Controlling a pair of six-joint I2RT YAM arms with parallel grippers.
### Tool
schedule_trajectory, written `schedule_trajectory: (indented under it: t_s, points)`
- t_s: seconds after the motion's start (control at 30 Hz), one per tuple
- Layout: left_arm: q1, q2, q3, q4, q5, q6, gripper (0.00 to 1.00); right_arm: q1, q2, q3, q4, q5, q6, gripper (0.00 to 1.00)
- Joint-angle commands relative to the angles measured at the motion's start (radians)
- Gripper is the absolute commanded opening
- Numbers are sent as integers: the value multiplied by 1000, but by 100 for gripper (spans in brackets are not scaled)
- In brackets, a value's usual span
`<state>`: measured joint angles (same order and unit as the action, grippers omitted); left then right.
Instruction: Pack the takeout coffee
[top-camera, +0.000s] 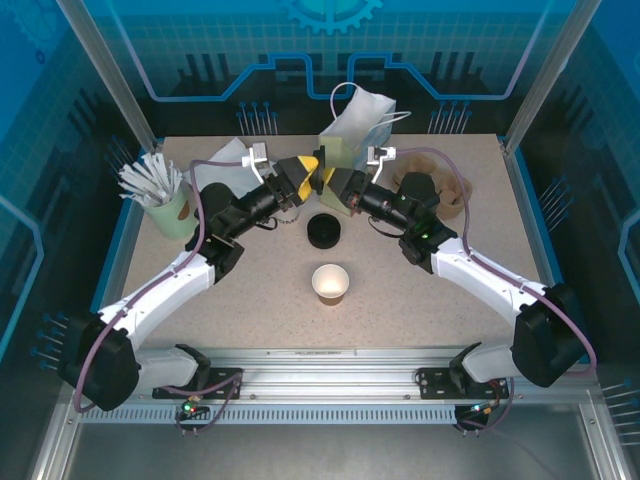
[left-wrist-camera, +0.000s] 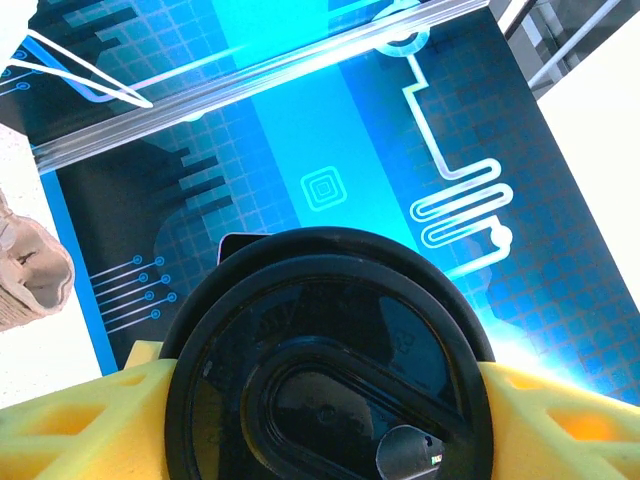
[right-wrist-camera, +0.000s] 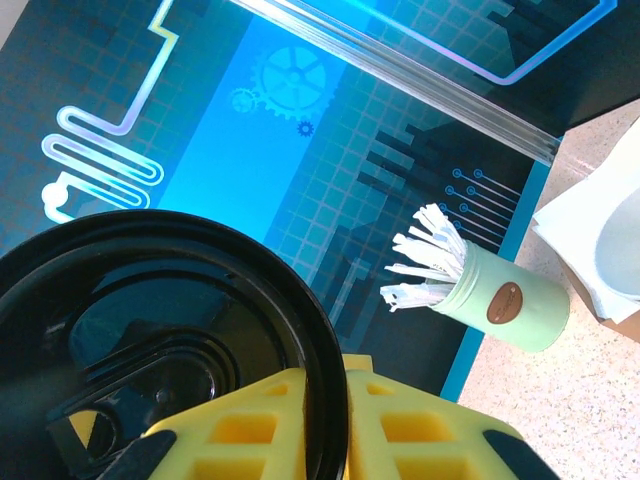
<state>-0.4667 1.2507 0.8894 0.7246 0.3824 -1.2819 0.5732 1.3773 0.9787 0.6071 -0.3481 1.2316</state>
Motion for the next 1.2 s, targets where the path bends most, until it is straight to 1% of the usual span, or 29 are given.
schedule_trajectory:
  t_s: [0.0, 0.03, 0.1, 0.17, 0.2, 0.27, 0.37, 0.4, 0.47, 0.53, 0.63, 0.73, 0.87, 0.97, 1.17]
  points:
    - [-9, 5, -6, 71, 7, -2, 69, 11, 9, 16, 11, -13, -8, 19]
    - [-9, 3, -11, 68, 2, 5, 69, 7, 4, 14, 3, -11, -16, 23]
    - [-6, -4, -22, 57, -4, 27, 69, -6, -16, -2, -18, -6, -39, 34]
    - [-1, -21, -45, 17, -19, 76, 68, -28, -62, -26, -79, 16, -84, 45]
    - [2, -33, -61, -10, -33, 102, 68, -37, -88, -35, -120, 29, -118, 49]
    - [5, -66, -102, -96, -71, 194, 67, -59, -164, -51, -273, 74, -216, 58]
    - [-10, -133, -136, -302, -158, 395, 65, -88, -286, -76, -518, 167, -403, 65]
    - [-26, -152, -139, -370, -197, 473, 64, -94, -317, -75, -593, 190, -474, 67]
    - [-94, -186, -135, -547, -313, 663, 64, -109, -357, -46, -792, 234, -632, 70]
    - [-162, -200, -129, -663, -407, 803, 64, -126, -364, -9, -967, 250, -765, 71]
    - [-258, -201, -133, -767, -495, 949, 64, -154, -352, 14, -1141, 230, -896, 73]
    - [-304, -192, -145, -829, -522, 1026, 62, -195, -349, 1, -1205, 186, -955, 75]
    - [-363, -153, -137, -880, -540, 1095, 60, -242, -342, -15, -1223, 141, -978, 78]
    - [-416, -93, -107, -908, -573, 1146, 60, -252, -334, -25, -1210, 130, -978, 78]
    - [-458, 36, -41, -954, -631, 1180, 60, -256, -334, -48, -1193, 137, -977, 78]
